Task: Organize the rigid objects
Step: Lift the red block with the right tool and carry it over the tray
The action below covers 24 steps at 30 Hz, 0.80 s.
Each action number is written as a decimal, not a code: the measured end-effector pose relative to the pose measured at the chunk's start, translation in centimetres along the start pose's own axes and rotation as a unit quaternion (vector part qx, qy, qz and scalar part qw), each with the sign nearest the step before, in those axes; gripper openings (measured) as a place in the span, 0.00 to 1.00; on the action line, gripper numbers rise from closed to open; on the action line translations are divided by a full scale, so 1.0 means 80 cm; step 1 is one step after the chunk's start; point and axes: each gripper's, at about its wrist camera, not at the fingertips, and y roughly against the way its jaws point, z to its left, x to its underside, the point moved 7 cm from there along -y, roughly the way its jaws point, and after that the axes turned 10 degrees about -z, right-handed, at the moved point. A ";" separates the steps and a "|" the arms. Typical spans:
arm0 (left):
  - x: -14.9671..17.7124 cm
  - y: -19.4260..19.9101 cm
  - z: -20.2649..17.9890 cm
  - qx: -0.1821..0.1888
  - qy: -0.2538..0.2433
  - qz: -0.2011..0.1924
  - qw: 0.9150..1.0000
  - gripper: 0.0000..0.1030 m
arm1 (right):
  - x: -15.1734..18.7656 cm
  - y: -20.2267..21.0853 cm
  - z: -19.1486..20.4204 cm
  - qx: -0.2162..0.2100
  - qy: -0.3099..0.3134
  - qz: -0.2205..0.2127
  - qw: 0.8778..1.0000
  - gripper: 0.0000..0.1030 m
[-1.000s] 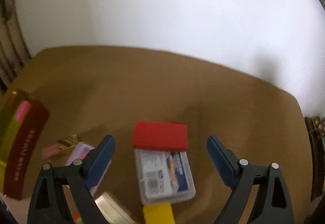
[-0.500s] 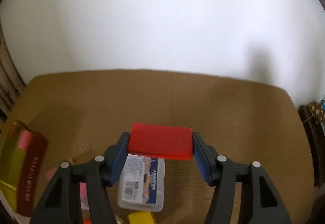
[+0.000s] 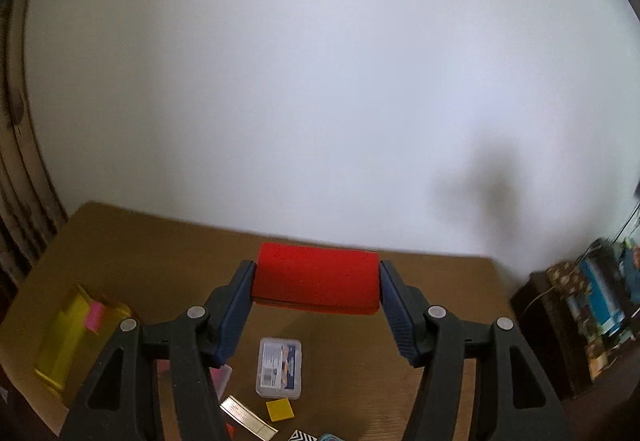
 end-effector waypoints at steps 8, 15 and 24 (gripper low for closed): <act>0.005 0.027 0.025 -0.013 0.023 -0.002 1.000 0.99 | -0.096 0.086 0.045 0.015 0.011 -0.063 0.998 0.60; 0.005 0.046 0.046 -0.023 0.041 -0.010 0.999 0.99 | -0.123 0.128 0.122 -0.012 0.029 -0.086 0.996 0.61; -0.001 0.053 0.076 -0.038 0.075 -0.017 0.996 0.99 | -0.101 0.112 0.243 -0.065 0.055 -0.079 0.993 0.61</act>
